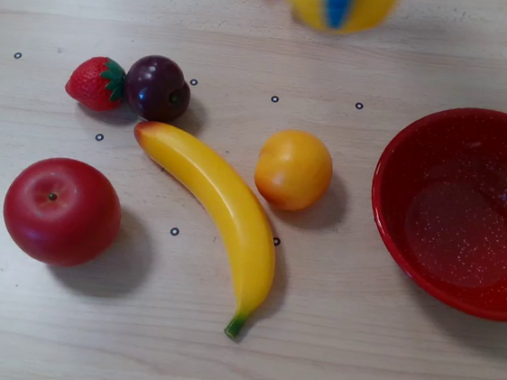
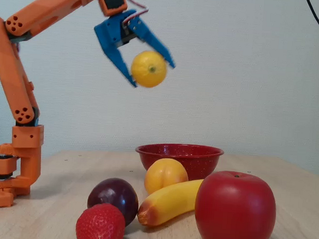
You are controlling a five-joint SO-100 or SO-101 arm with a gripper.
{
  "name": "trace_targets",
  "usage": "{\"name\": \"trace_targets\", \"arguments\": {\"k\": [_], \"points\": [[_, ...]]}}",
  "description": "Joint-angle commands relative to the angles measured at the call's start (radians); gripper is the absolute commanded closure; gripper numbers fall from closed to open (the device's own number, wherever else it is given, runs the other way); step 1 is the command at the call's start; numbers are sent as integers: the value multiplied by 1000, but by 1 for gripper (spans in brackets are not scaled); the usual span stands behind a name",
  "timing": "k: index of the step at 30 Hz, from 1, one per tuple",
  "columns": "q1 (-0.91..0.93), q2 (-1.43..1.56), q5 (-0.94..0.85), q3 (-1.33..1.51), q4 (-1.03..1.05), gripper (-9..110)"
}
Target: Put the lemon in the red bowl.
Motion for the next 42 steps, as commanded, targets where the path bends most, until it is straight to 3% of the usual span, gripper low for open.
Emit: {"name": "trace_targets", "arguments": {"k": [1,12,23,32,42], "points": [[101,86,-44,5,-32,101],[334,110,114,411,-552,101],[371,-129,161,486,-914,97],[383,-311,160,459,-954,69],[350,-321,140,328,-867,66]]}}
